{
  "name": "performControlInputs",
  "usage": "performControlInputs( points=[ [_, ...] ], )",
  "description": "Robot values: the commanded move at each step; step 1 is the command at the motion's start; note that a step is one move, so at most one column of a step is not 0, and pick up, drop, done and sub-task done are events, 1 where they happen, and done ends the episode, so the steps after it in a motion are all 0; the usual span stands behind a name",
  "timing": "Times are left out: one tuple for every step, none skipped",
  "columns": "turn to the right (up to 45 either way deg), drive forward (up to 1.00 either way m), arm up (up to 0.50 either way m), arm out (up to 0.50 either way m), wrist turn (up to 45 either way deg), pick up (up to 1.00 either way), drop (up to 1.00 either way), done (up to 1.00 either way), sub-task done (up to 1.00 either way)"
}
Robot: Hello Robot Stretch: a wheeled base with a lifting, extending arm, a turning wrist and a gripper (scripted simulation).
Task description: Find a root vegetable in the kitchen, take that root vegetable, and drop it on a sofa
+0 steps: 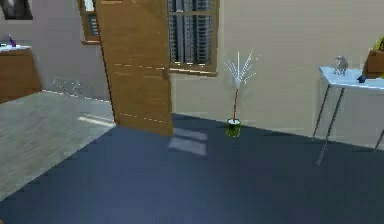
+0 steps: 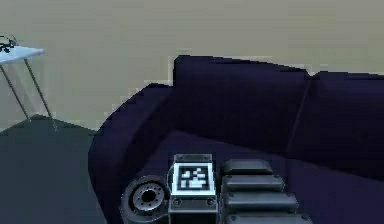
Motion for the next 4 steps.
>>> performControlInputs(
  points=[
    [45.0, 0.00, 0.00, 0.00, 0.0, 0.00, 0.00, 0.00, 0.00],
    [45.0, 0.00, 0.00, 0.00, 0.0, 0.00, 0.00, 0.00, 0.00],
    [45.0, 0.00, 0.00, 0.00, 0.0, 0.00, 0.00, 0.00, 0.00],
    [9.0, 0.00, 0.00, 0.00, 0.0, 0.00, 0.00, 0.00, 0.00]
  ],
)
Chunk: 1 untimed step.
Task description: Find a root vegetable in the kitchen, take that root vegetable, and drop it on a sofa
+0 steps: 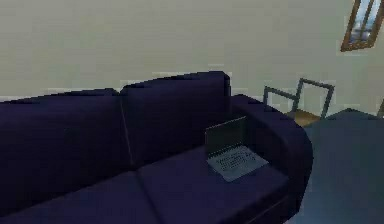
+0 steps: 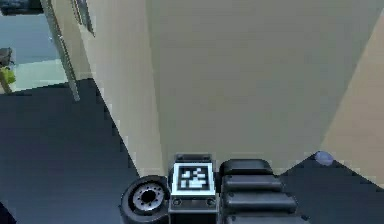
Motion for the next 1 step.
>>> performControlInputs(
  points=[
    [-45.0, 0.00, 0.00, 0.00, 0.0, 0.00, 0.00, 0.00, 0.00]
  ],
)
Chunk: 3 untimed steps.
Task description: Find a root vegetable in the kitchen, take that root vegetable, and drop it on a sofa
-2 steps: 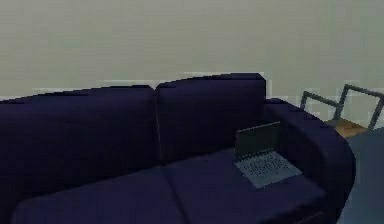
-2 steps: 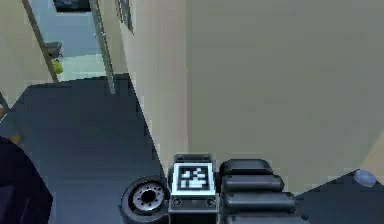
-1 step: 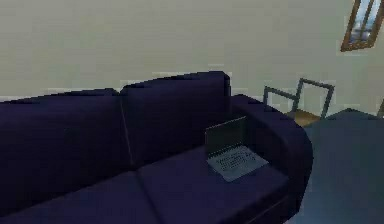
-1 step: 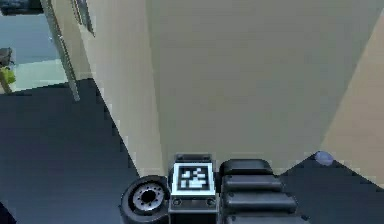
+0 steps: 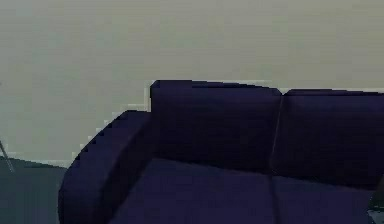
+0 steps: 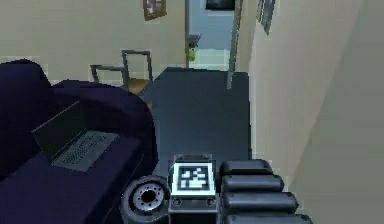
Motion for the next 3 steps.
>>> performControlInputs(
  points=[
    [-45.0, 0.00, 0.00, 0.00, 0.0, 0.00, 0.00, 0.00, 0.00],
    [-36.0, 0.00, 0.00, 0.00, 0.0, 0.00, 0.00, 0.00, 0.00],
    [45.0, 0.00, 0.00, 0.00, 0.0, 0.00, 0.00, 0.00, 0.00]
  ],
)
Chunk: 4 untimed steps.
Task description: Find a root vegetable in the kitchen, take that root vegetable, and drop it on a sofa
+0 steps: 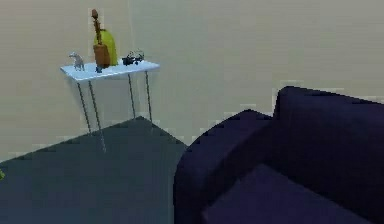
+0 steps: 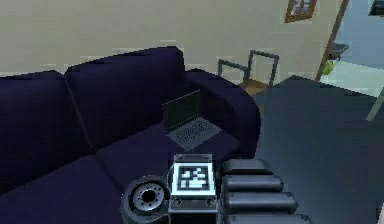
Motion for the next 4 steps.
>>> performControlInputs(
  points=[
    [9.0, 0.00, 0.00, 0.00, 0.0, 0.00, 0.00, 0.00, 0.00],
    [0.0, 0.25, 0.00, 0.00, 0.0, 0.00, 0.00, 0.00, 0.00],
    [18.0, 0.00, 0.00, 0.00, 0.0, 0.00, 0.00, 0.00, 0.00],
    [-21.0, 0.00, 0.00, 0.00, 0.0, 0.00, 0.00, 0.00, 0.00]
  ],
)
